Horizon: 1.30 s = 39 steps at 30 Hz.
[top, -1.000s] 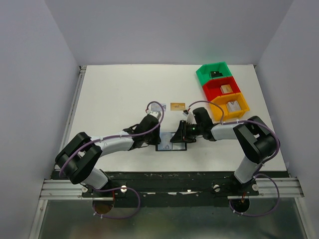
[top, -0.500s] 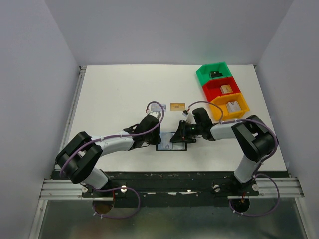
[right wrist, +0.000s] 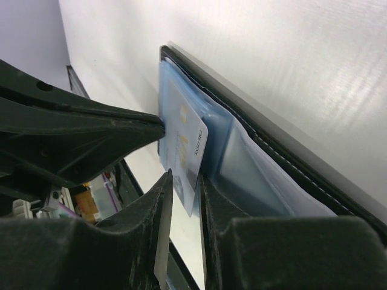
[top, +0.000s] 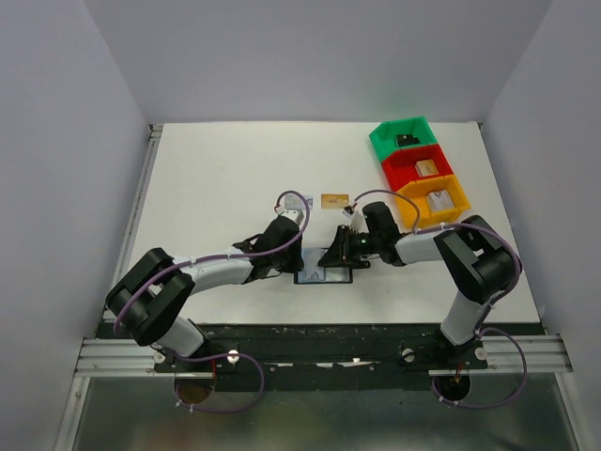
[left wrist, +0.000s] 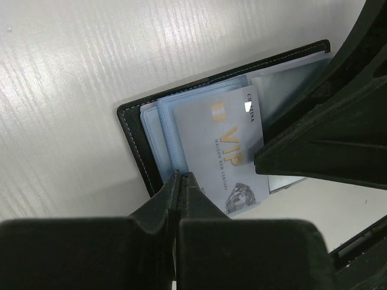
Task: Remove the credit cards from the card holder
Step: Remove the credit card from the card holder.
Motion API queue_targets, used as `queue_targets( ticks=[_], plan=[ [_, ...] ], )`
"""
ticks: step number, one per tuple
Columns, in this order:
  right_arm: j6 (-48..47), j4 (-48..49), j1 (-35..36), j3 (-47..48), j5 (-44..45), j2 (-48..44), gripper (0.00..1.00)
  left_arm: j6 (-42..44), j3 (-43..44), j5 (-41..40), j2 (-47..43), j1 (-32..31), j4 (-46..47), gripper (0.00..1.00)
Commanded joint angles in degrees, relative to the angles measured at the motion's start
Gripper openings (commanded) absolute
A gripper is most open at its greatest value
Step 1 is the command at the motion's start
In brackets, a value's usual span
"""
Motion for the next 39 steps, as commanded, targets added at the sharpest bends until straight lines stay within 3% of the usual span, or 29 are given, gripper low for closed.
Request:
queue_targets(
  ticks=[1,25,39],
  plan=[
    [2.82,6.59,0.24,0.17,-3.39,1.71,0.3,-0.06,-1.26,-0.03,1.67,0.17,-0.91,0.02],
    [4.14,8.36,1.47,2.37,-6.99,5.58,0.32,-0.32,-2.31,3.22,2.03,0.17,3.57,0.02],
    [0.63,1.42,1.38,1.14,-3.04,-0.66,0.25,-1.02,-3.1,0.41,0.18,0.17,0.59,0.03]
  ],
)
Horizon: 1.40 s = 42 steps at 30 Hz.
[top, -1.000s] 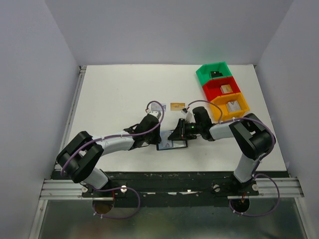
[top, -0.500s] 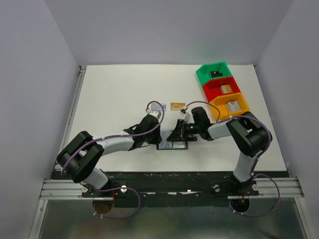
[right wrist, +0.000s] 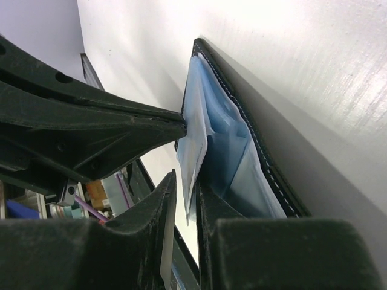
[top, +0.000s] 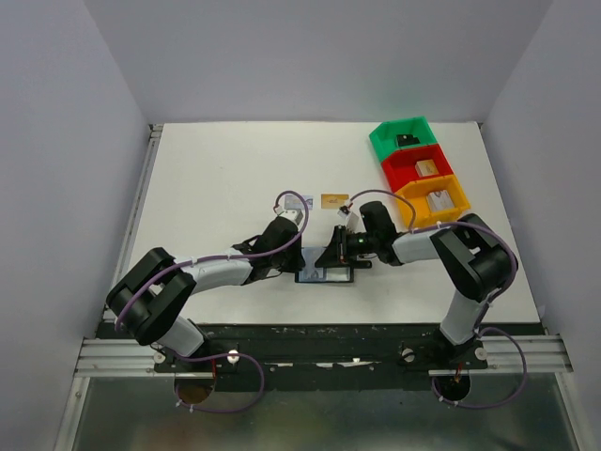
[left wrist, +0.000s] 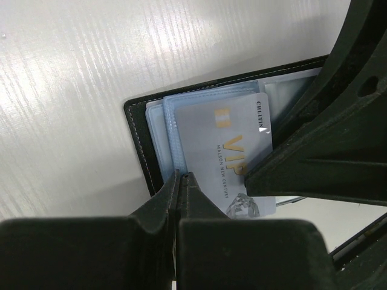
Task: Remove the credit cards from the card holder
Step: Remove the credit card from the card holder.
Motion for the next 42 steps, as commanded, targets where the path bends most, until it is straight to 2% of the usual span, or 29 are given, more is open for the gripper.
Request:
queue_targets(
  ticks=[1,18,42],
  plan=[
    [-1.73,-2.13,0.59,0.18,1.09,-3.11,0.25,-0.54,-1.84,-1.9,-0.26,-0.16,-3.09,0.03],
    [-3.49,-5.73,0.24,-0.53,2.15,-7.42,0.23,-0.89,-2.54,-1.65,0.27,0.02,-2.65,0.0],
    [-5.78,-10.21,-0.55,-0.18,3.38,-10.05,0.14,-0.81,-3.5,-1.48,0.09,0.2,-2.03,0.0]
  ],
)
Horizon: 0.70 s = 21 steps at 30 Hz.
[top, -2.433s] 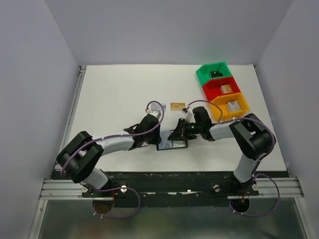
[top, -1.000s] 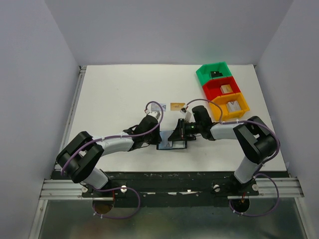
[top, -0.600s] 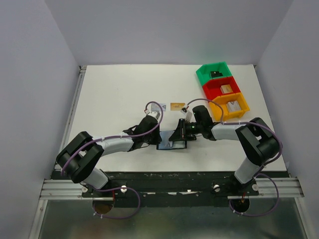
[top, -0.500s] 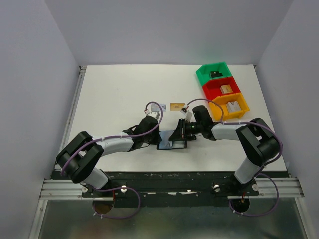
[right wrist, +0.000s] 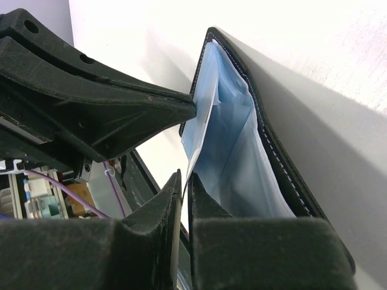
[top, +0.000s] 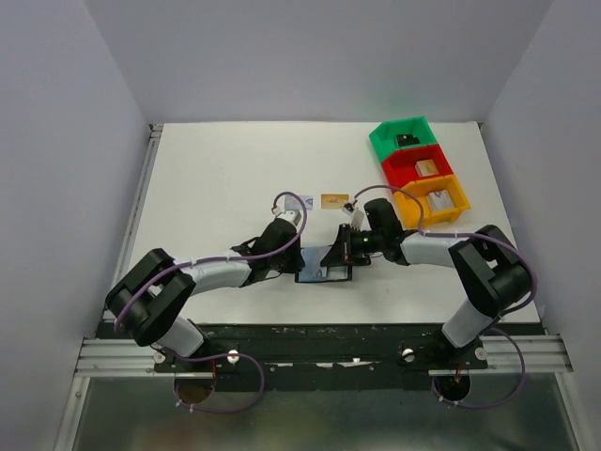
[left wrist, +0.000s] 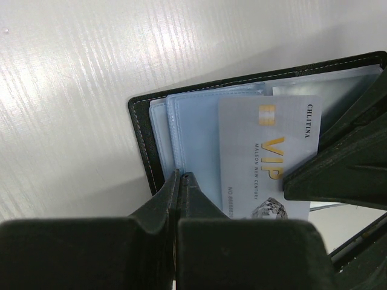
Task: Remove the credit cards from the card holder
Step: Remove the credit card from the card holder.
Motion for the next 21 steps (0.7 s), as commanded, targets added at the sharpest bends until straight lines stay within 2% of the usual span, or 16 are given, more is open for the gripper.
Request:
queue_targets(
  ticks=[1,6,10,21],
  plan=[
    [-1.43,-0.92,-0.42,-0.04,0.32,-2.16,0.14,0.22,-2.09,-0.93,0.49,0.2,-3.52,0.0],
    [-1.87,-1.8,-0.68,-0.31,0.93,-2.95,0.08,0.31,-2.7,-0.84,-0.04,0.2,-3.08,0.0],
    [-1.61,-3.29,-1.12,-0.4,2.16,-3.48,0.0,0.49,-2.35,-1.19,0.05,0.2,-3.95,0.0],
    [-4.68,-13.22,-3.15,0.65,5.76,-8.14,0.0,-0.48,-4.37,-1.28,-1.18,0.2,-3.43,0.0]
  ],
)
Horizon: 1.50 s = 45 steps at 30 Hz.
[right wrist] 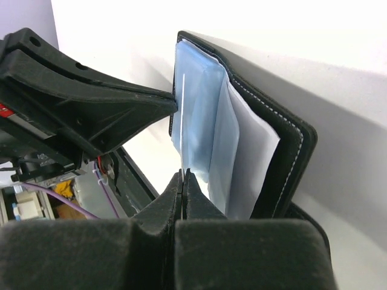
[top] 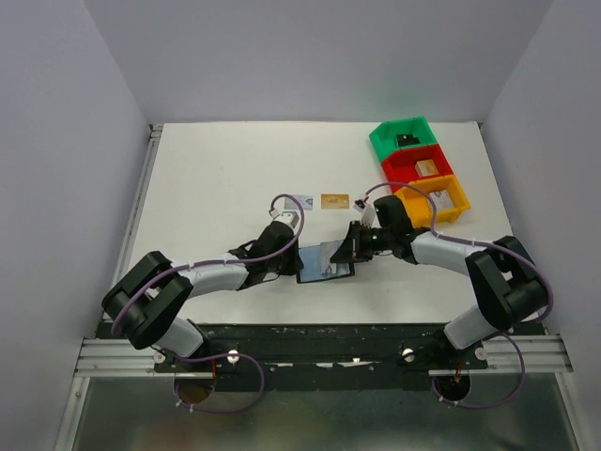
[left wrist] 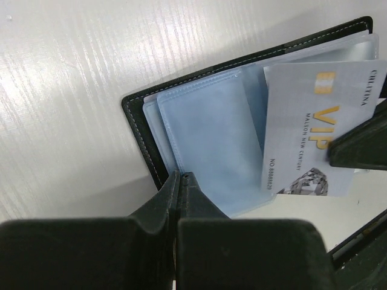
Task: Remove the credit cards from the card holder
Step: Remove the credit card from the card holder, then place the credit card at the center of the board.
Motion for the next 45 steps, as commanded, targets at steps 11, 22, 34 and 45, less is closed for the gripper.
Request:
queue_targets(
  ticks=[11,22,34,45],
  plan=[
    [-10.65,-20.62,-0.43,5.37,8.06,-13.98,0.0,1.75,0.36,-0.85,-7.79,0.15,-7.4,0.32],
    [-21.03,-30.56,0.62,12.41,-5.17,-23.48,0.0,2.9,4.51,6.25,-25.18,1.55,-8.38,0.85],
    [-28.76,-42.42,9.31,20.32,-18.91,-23.22,0.0,-2.54,-5.27,47.03,-39.27,14.12,18.87,0.81],
    [-35.8,-53.15,15.38,27.79,-13.38,-19.71,0.0,-3.08,1.86,65.07,-32.5,14.13,18.97,0.7]
  ],
)
